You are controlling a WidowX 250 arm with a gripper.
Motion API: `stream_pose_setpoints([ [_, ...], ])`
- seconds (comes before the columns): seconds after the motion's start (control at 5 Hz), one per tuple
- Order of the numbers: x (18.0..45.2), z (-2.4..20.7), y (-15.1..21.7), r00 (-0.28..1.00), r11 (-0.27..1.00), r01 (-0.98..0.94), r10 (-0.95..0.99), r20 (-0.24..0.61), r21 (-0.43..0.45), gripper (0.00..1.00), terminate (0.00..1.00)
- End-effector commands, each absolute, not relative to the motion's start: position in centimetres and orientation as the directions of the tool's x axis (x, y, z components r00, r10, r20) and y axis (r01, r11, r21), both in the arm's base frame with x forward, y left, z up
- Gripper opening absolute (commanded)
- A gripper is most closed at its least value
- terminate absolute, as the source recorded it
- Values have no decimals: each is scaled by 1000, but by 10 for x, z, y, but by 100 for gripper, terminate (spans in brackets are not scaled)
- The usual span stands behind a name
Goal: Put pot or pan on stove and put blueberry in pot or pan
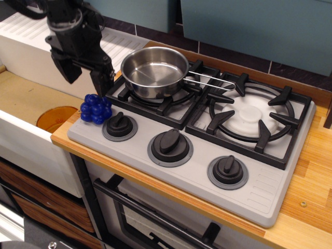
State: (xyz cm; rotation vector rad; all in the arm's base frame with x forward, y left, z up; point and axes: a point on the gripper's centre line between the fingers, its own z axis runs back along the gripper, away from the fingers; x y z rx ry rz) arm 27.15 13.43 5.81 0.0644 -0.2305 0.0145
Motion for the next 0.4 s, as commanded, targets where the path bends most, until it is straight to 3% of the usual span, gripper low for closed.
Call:
stream_pose_setpoints([
  [0.0, 280, 53, 136, 961, 998, -24, 6, 278, 61, 100, 0],
  [0.2, 280, 45, 134, 957, 998, -29, 12, 289, 53, 100, 0],
])
